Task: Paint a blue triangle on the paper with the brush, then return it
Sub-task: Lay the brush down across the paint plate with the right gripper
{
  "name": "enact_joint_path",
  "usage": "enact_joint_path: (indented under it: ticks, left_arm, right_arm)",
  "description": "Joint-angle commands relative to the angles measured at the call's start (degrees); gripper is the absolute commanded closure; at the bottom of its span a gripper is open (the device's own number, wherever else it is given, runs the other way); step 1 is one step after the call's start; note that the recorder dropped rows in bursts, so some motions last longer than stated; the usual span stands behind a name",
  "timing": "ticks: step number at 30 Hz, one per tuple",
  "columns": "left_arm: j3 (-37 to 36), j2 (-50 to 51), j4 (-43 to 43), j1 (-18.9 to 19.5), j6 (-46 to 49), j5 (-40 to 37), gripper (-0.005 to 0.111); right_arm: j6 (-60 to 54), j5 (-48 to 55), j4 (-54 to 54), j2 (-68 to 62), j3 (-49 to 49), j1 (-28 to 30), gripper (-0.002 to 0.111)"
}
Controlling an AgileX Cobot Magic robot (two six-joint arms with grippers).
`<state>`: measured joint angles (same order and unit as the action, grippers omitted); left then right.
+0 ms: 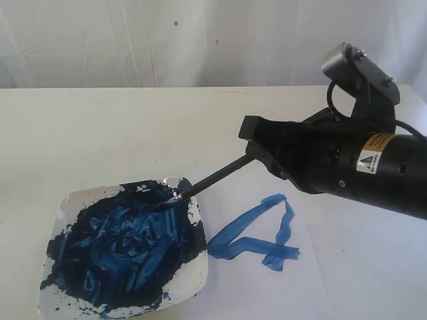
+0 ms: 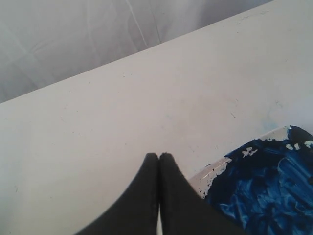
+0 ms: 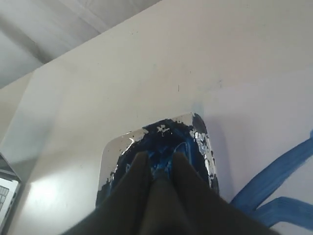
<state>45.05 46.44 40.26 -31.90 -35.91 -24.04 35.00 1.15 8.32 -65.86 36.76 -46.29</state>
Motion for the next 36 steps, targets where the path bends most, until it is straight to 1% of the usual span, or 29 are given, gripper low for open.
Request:
enact_joint_path:
  ticks: [1,4,9,16,23,29,36]
  left_arm:
    - [-0.40,-0.49,0.65,-0.18,-0.73,-0.37,0.107]
    - [-0.40,-0.49,0.65,-0.18,-0.73,-0.37,0.107]
    - [-0.40,-0.49,0.65,-0.18,-0.73,-0.37,0.107]
    - [-0.40,-0.49,0.45,-0.18,-0.73,-0.38,0.107]
    - [-0.40,-0.49,0.44,-0.18,-0.73,-0.61,0.107]
    - [-0.40,-0.49,0.44,-0.18,-0.73,-1.20,0.107]
    - [-0.40,-0.49,0.34,-0.18,-0.73,-1.30,0.107]
  right_arm:
    - [1.39,3.35,2.73,-0.68,-0.25,0.07,0.108]
    - [1.39,5.74,4.93,-1.74,-0.25,0.07,0.108]
    - [0.76,6.32,11.38,-2.58,-0.25,0.07,0.108]
    - [0.64,11.66,12.66,-2.84,-0.25,-0.22,0.108]
    - [-2.22,10.57,12.66,-3.21,-0.25,-3.87,0.108]
    - [-2.88,9.48,12.81,-6.50,-0.25,-3.98,0.108]
    - [-3.97,5.91,12.81,-10.25,-0.25,-3.98,0.108]
